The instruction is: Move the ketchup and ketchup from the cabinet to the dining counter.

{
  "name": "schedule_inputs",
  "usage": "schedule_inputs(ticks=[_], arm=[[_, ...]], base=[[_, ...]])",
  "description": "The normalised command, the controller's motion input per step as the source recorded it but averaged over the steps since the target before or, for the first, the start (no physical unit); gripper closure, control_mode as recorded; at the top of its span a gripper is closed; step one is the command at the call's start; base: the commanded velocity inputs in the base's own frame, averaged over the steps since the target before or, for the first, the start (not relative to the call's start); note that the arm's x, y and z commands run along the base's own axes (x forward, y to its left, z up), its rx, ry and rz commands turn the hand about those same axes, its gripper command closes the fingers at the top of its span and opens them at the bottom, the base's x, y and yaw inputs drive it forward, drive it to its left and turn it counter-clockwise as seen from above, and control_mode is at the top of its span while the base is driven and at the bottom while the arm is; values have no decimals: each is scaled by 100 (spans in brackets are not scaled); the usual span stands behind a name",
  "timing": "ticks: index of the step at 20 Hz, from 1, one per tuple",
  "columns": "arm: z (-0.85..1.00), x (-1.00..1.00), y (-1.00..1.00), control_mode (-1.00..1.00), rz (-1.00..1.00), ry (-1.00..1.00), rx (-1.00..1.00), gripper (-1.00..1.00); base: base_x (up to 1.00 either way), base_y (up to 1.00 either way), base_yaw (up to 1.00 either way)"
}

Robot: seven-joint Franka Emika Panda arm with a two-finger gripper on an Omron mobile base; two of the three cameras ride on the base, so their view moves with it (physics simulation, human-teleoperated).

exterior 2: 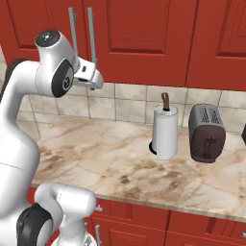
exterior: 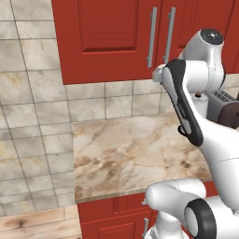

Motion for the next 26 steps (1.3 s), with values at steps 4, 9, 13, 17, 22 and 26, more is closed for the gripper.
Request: schedule_inputs(ticks=[4, 9, 13, 17, 22, 26], arm=[[30, 4, 0, -100, 0, -7, -1, -100], [18, 2, -6, -100, 1, -14, -7, -100], [12, 1, -9, -100, 0, -12, -7, -100], [16, 6, -2, -100, 0, -13, -8, -100], [21, 10, 0, -100, 0, -10, -1, -100], [20, 21, 0, -100, 0, 0, 0, -100]], base=[[0, 0, 0], [0, 0, 0], [0, 0, 0], [0, 0, 0], [0, 0, 0], [0, 0, 0]])
